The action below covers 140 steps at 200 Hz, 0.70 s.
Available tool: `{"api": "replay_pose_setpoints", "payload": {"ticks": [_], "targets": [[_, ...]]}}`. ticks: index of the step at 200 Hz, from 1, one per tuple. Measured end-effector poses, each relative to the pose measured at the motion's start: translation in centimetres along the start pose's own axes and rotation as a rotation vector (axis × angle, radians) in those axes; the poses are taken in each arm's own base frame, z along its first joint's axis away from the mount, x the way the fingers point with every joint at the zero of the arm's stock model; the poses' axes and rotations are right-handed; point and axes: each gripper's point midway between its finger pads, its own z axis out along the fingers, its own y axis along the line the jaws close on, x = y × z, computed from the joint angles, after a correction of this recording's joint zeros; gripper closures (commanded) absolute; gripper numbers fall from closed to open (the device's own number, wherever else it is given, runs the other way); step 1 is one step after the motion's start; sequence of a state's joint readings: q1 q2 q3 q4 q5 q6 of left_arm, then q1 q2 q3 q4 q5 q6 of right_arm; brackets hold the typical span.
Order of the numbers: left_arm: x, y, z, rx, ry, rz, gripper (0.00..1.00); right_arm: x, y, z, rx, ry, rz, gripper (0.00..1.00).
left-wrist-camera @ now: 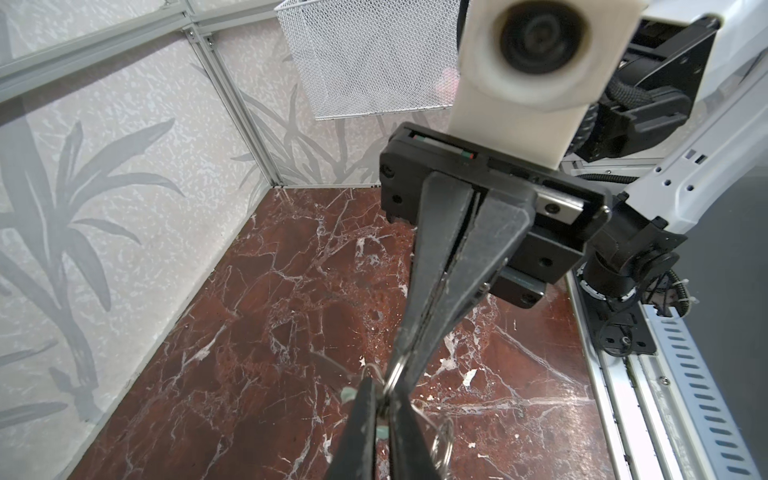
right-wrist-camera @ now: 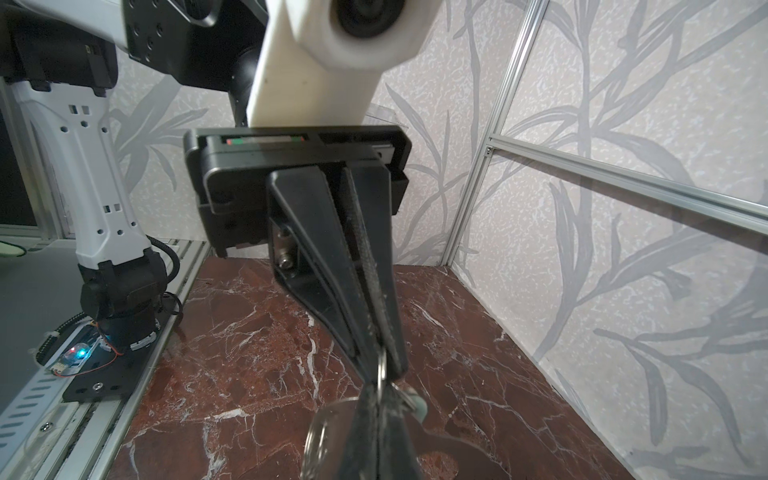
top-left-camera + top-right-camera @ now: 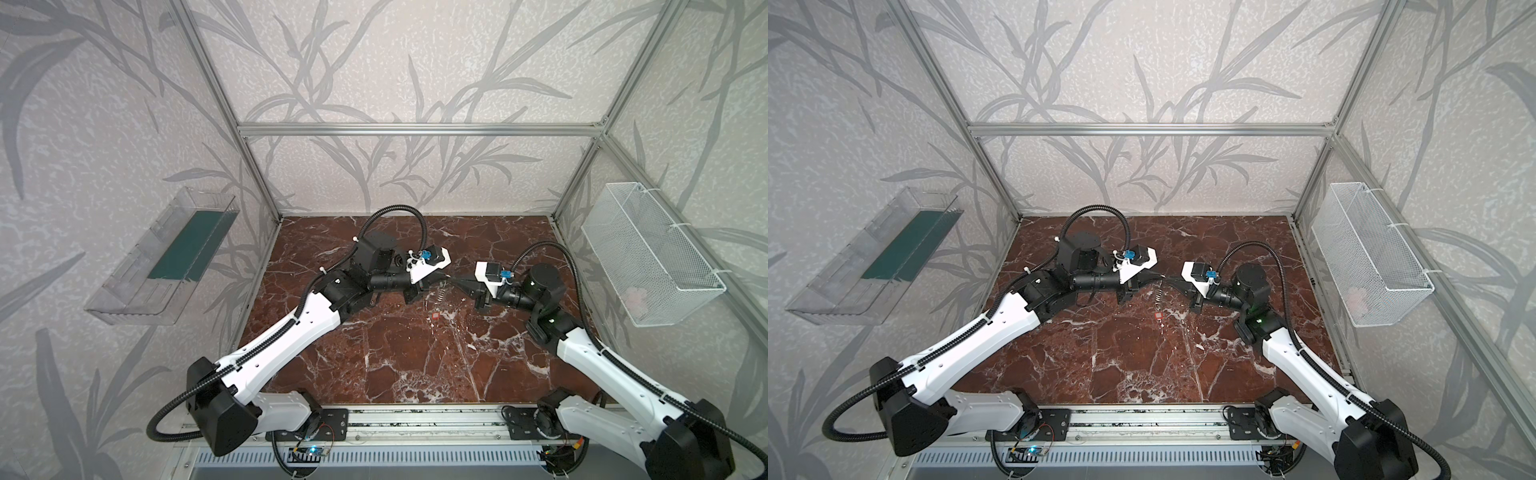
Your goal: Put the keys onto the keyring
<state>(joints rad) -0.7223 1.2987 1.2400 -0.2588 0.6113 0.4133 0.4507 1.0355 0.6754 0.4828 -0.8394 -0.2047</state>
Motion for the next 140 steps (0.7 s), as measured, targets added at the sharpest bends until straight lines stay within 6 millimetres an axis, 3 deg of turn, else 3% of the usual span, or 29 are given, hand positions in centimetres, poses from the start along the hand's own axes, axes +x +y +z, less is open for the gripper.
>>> {"api": "replay_pose_setpoints", "payload": {"ticks": [14, 32, 49, 96, 140], "targets": [[0.0, -0.1, 0.0, 0.009, 0.003, 0.005, 1.00, 0.0, 0.0, 0.0, -0.001, 0.000, 0.000, 1.00], [-0.1, 0.0, 0.0, 0.017, 0.013, 0.012, 1.00, 0.0, -0.2, 0.0, 0.012, 0.002, -0.002, 0.82], [-0.3, 0.1, 0.1, 0.026, 0.038, 0.016, 1.00, 0.1, -0.8, -0.2, 0.058, 0.016, -0.021, 0.72], [-1.7, 1.2, 0.2, 0.001, 0.186, 0.079, 1.00, -0.5, -2.3, -1.7, 0.204, 0.062, -0.122, 0.71], [-0.4, 0.6, 0.9, 0.018, 0.363, 0.128, 1.00, 0.0, -2.1, -2.0, 0.206, 0.096, -0.175, 0.73]]}}
